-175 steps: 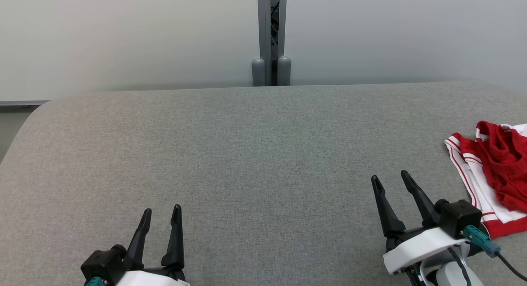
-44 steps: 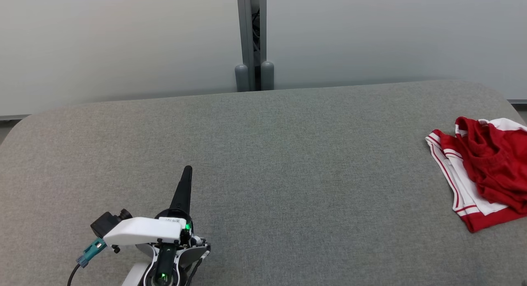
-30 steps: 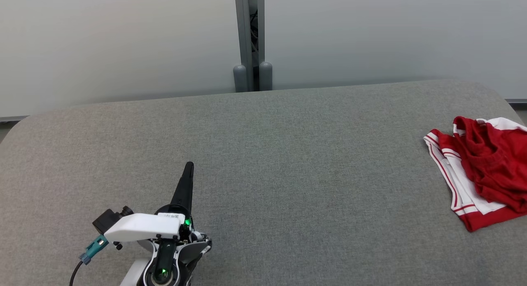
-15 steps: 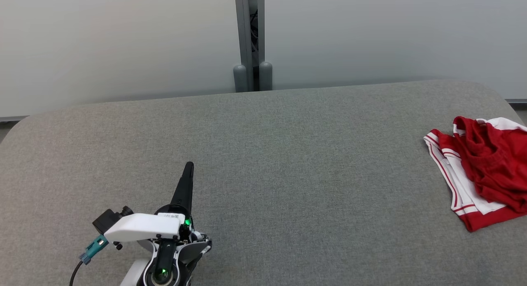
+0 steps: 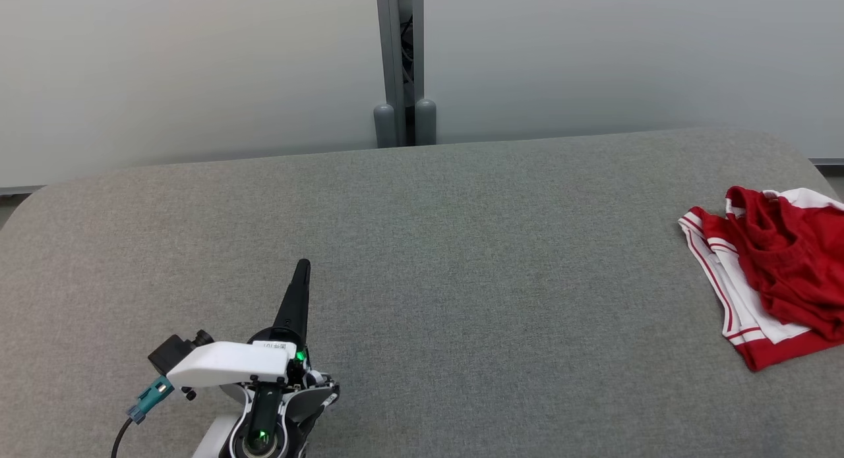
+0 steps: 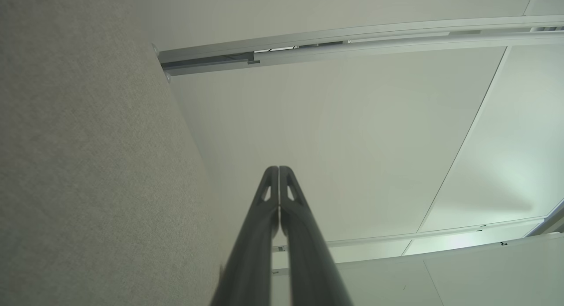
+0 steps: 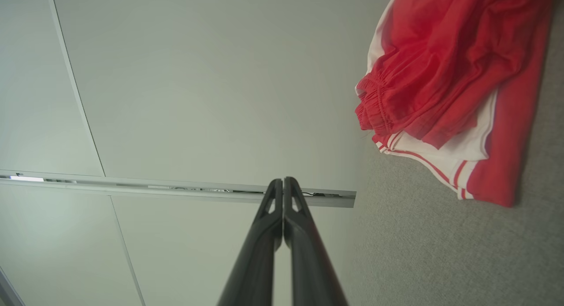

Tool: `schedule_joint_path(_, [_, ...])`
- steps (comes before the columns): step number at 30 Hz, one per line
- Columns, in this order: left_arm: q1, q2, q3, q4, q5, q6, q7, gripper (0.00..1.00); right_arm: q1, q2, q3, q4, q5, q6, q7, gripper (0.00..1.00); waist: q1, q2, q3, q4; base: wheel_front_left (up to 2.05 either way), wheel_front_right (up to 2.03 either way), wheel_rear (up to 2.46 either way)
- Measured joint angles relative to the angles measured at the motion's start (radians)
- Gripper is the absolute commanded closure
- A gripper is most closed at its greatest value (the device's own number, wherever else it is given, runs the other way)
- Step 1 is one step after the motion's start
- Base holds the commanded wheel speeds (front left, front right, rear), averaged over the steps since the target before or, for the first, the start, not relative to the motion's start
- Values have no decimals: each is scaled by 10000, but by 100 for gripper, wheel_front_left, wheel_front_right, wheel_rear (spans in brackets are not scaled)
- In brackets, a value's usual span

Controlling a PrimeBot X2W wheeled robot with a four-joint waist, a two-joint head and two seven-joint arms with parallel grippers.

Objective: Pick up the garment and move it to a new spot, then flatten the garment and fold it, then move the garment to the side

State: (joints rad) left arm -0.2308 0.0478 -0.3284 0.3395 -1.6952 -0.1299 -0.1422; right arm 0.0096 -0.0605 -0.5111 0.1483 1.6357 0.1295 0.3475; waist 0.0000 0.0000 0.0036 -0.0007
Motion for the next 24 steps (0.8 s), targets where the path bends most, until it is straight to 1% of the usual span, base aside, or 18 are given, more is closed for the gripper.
schedule_joint_path(24, [0, 0, 0, 0, 0, 0, 0, 100, 0, 23, -29, 0, -13, 0, 40, 100, 0, 0, 0, 0, 0, 0, 0])
